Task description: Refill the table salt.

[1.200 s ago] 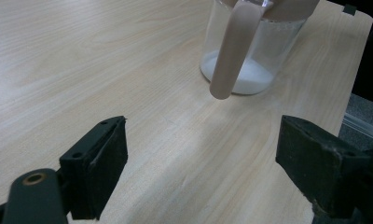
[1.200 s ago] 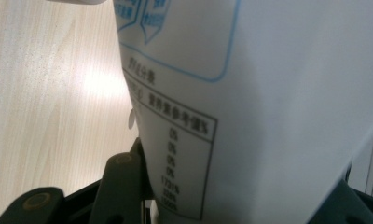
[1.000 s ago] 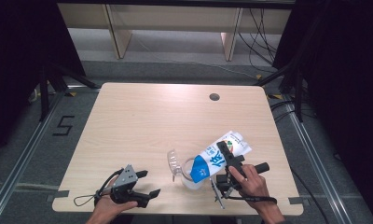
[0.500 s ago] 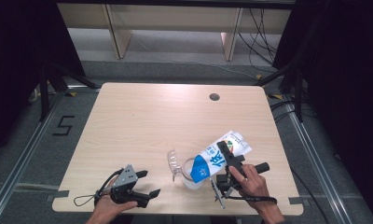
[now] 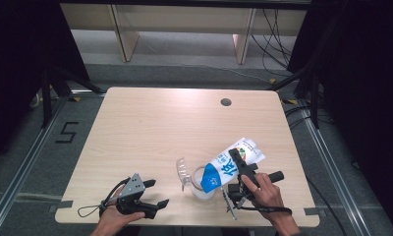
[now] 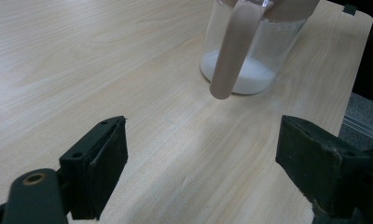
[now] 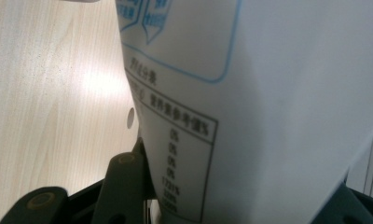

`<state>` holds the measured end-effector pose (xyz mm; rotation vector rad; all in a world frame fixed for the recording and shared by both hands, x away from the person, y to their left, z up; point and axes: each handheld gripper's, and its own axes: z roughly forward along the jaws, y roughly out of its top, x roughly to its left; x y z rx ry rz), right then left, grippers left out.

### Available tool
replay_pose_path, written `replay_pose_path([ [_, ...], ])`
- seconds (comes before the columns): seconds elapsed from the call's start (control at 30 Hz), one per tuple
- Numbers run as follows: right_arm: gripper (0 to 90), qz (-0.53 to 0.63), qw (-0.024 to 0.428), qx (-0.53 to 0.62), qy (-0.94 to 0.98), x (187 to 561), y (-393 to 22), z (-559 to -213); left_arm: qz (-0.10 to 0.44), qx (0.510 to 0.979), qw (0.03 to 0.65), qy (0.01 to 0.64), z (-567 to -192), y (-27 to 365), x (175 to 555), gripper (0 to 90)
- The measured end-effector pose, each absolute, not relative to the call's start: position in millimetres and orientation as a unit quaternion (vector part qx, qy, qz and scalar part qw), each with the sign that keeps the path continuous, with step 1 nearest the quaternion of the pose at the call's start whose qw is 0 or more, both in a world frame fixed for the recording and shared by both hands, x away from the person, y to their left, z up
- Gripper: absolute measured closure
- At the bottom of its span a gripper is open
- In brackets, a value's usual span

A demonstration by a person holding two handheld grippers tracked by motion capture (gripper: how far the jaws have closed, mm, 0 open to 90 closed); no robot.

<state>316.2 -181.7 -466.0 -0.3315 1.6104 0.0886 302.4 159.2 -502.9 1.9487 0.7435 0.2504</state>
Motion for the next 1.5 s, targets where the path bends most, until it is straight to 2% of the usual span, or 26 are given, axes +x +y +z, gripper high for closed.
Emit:
replay_pose_path([
  [0.37, 57.4, 0.028, 0.682, -0.164, 0.712, 316.5, -181.1, -463.7, 0.103, 0.803, 0.497, 0.311, -502.9, 159.0, 301.9, 16.1],
  [0.43, 57.4, 0.044, 0.682, -0.138, 0.717, 315.9, -182.3, -467.3, 0.103, 0.803, 0.498, 0.311, -502.9, 159.0, 301.8, 16.1],
  [0.5, 57.5, 0.028, 0.685, -0.178, 0.706, 317.8, -180.1, -461.6, 0.104, 0.806, 0.495, 0.307, -502.4, 159.6, 302.4, 16.1],
  [1.5, 58.2, 0.041, 0.685, -0.157, 0.710, 318.0, -181.7, -465.6, 0.104, 0.805, 0.495, 0.310, -502.2, 159.6, 301.8, 16.1],
])
